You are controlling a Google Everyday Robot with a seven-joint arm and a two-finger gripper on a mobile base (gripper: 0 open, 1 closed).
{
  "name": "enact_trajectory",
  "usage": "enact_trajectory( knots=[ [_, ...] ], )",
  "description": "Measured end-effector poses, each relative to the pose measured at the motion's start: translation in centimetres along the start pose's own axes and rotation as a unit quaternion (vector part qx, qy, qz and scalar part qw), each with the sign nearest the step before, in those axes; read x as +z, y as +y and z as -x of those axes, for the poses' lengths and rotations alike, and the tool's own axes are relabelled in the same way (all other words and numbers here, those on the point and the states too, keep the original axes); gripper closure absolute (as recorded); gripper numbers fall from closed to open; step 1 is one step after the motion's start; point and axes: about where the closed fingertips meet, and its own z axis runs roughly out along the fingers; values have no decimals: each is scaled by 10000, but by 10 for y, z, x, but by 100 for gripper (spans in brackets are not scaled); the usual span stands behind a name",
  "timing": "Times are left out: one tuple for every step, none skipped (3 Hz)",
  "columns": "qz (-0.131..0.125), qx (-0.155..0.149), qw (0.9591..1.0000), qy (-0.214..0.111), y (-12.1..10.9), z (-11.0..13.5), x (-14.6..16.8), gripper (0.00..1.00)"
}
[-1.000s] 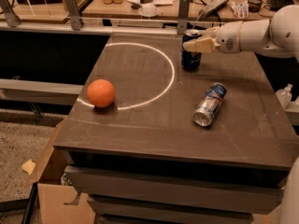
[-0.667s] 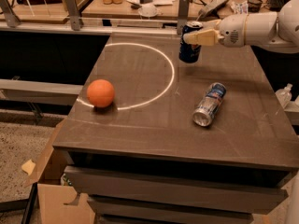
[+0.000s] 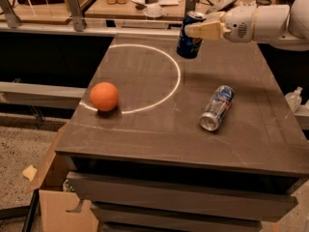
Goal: Move pepsi can near orange
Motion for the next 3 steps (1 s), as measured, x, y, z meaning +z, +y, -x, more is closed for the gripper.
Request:
enact_trajectory(
  knots=[
    [304,-11,9995,-75,23,6,11,100],
    [561,-138,9983,-114,58,14,25,100],
    [845,-233,9961,-44,105,14,46,100]
  ],
)
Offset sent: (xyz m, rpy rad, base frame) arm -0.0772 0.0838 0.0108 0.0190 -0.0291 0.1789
